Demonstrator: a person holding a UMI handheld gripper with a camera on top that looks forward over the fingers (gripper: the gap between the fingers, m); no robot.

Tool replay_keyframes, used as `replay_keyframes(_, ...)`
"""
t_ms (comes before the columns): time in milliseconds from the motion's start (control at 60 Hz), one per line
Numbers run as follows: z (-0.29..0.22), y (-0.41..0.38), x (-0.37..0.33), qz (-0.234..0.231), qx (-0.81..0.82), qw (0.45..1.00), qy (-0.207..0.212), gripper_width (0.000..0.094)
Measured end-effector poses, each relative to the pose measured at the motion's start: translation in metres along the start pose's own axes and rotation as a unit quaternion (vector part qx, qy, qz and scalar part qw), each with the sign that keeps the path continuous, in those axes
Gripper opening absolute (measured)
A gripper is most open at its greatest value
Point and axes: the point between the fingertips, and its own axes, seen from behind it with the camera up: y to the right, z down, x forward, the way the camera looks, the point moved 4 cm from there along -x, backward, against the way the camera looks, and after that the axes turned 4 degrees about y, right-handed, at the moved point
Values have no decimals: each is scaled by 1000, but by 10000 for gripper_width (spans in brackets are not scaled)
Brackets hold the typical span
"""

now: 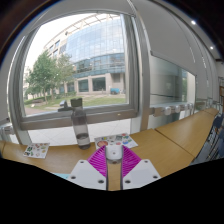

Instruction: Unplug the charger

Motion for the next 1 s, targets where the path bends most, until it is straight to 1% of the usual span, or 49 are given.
replay_keyframes(33,26,2,12,2,-1,1000,-14,149)
replay_keyframes(100,56,16,18,6,-12,999,-43,150)
replay_keyframes(183,84,19,29,-8,-12,998,-58,150)
replay_keyframes(217,92,22,33,-11,-12,998,-64,170)
replay_keyframes(450,117,34,48,-47,-21,996,-72,199)
replay_keyframes(500,123,37,51,-50,-23,996,-77,216)
replay_keyframes(600,124,39,53,-58,-17,996,-70,258)
replay_keyframes(633,124,40,53,-57,-16,996,-72,304)
replay_keyframes(717,116,40,50,-55,-14,996,-68,529)
replay_keyframes(750,108,38,48,-54,-14,997,-60,591)
replay_keyframes(867,65,26,23,-55,-7,998,-20,634)
replay_keyframes(950,29,8,-8,-69,5,998,14,746)
replay_keyframes(1000,15,-3,-31,-73,11,997,29,773)
